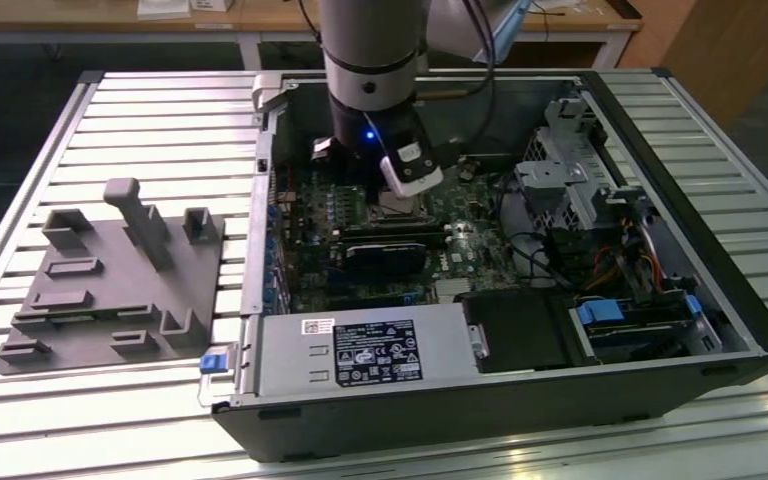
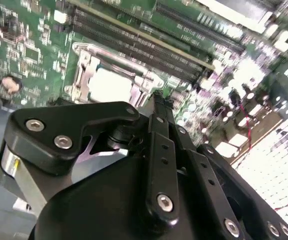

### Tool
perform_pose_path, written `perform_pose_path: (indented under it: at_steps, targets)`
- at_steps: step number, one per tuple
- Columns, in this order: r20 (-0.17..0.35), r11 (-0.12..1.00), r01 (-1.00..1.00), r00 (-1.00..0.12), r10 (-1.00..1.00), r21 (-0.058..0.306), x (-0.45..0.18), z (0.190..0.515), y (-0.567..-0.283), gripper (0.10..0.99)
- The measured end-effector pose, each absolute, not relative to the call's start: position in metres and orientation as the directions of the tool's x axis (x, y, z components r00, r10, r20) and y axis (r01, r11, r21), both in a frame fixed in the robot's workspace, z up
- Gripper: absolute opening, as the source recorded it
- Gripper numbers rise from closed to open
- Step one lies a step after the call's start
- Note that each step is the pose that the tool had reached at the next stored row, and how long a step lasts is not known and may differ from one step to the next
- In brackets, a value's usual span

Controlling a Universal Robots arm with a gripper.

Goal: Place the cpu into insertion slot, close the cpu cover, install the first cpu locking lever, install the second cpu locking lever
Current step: 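Install the second cpu locking lever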

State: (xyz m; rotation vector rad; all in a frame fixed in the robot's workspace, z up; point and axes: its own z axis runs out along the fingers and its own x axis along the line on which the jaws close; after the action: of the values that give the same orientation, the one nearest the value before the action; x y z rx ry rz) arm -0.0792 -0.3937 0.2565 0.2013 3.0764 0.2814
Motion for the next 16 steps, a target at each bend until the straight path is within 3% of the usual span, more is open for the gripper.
perform_pose_path:
  at_steps: [16]
  targets:
    - [-0.034,0.975,0.129,-0.99,0.138,0.183,-0.063,0.244,-0.394,0.106]
